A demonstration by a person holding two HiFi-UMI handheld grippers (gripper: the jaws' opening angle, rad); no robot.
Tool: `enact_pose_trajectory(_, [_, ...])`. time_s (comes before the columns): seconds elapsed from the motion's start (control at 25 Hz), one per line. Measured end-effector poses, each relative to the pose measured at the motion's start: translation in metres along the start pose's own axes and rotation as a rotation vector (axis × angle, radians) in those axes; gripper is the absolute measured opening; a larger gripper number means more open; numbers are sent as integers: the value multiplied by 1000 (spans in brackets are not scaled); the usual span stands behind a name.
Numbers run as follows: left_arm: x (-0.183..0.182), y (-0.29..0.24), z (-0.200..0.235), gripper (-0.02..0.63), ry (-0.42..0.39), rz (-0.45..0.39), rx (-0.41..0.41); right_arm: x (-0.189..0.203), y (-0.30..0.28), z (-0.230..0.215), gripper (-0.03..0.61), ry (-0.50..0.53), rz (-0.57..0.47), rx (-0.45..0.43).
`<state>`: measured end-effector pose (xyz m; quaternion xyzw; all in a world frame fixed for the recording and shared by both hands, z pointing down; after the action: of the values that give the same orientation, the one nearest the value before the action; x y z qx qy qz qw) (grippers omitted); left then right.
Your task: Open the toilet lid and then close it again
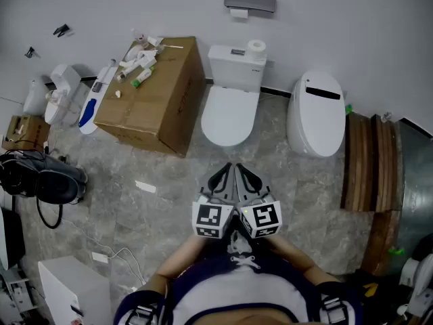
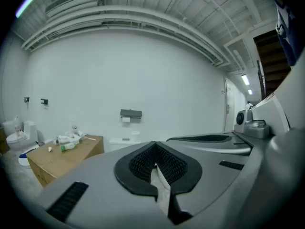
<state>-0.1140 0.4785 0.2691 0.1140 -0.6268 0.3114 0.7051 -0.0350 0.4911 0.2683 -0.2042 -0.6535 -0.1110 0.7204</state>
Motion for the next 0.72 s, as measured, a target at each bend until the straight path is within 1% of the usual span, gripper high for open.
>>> enact_pose_trajectory(0.2, [7,-3,-5,-3,8,2,-13,7,3,-5,8,0,3,-15])
enact_pose_trajectory(0.4, [13,-12,-5,-2,36,-3,-31,15,-3,-13,8,-17,14,-45])
enact_pose_trajectory(0.56, [15,-23,2,-2,45,18,-28,19,-13,-19,8,-30,37,-51])
enact_pose_trajectory(0.72, [21,-46,18,-2,63,48,-13,30,-37,-30,8,-36,81,-61])
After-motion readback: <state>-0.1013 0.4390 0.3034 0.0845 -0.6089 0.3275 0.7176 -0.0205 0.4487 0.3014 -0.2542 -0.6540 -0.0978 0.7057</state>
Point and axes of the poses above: the fingertips, and each gripper's own axes: y backward along the fingers, z to its left, x out of its underside, the point moved 6 cm from there along y, backward along the fingers, and after that the axes turned 9 degrees about y, right-handed, at the moved point
